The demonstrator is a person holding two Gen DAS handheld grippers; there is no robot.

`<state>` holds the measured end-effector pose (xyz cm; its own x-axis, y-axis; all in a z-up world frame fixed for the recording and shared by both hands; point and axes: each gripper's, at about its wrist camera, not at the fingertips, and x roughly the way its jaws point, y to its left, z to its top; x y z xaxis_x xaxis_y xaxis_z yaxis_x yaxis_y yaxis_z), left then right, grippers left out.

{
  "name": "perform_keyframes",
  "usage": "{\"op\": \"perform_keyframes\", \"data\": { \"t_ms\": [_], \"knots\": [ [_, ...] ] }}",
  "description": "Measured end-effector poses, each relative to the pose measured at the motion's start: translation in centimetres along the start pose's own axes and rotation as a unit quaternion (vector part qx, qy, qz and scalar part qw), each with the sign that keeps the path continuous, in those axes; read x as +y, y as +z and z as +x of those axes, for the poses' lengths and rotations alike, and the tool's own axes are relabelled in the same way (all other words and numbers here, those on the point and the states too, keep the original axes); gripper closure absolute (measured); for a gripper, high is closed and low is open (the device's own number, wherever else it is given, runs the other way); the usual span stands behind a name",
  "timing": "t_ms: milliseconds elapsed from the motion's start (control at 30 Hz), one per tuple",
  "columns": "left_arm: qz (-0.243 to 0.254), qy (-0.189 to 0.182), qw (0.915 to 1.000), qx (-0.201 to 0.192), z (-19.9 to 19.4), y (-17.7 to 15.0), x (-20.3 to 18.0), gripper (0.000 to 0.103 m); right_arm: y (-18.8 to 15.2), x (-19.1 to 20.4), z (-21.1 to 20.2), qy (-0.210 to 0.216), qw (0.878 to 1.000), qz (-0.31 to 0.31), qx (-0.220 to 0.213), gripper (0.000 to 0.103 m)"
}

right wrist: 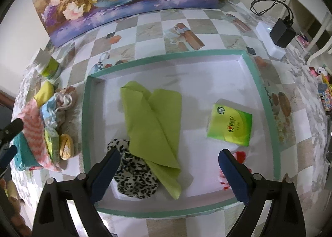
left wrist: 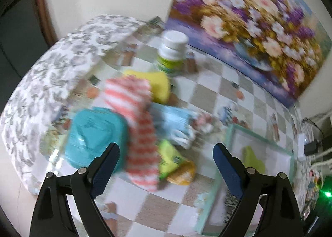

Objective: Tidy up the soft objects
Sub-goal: 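Lower the lime-green cloth into the tray and open the left gripper, then move the left gripper to the pink-white striped cloth while the right gripper approaches the blue face mask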

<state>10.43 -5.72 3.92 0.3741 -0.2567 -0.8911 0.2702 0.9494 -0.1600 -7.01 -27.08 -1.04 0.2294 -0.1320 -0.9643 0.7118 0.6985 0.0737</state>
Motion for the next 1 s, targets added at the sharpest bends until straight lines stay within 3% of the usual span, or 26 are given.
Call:
{"op": "perform_keyframes", "data": {
  "t_ms": [233, 500, 867, 1000],
  "knots": [
    [-0.056, 0.037, 0.9977, -0.011, -0.9, 2.0, 5.8, 0.011, -0.2, 1.7, -0.6, 0.008, 1.000, -0.016, -0.011, 0.006],
    [-0.112, 0.047, 0.9925, 0.004, -0.4, 2.9, 10.6, 0.011, -0.3, 4.6, -1.3, 0.029, 0.998, -0.038, -0.028, 0.006],
    [-0.104, 0.020, 0.9944, 0.003, 0.4, 4.0, 11.2, 0.011, 0.2, 11.3, -1.1, 0.077, 0.993, -0.081, -0.045, 0.006],
    [-0.090, 0.000, 0.9956, 0.025, 1.7, 4.4, 10.4, 0.011, 0.7, 13.5, -0.7, 0.086, 0.990, -0.098, -0.047, 0.006]
  ]
}}
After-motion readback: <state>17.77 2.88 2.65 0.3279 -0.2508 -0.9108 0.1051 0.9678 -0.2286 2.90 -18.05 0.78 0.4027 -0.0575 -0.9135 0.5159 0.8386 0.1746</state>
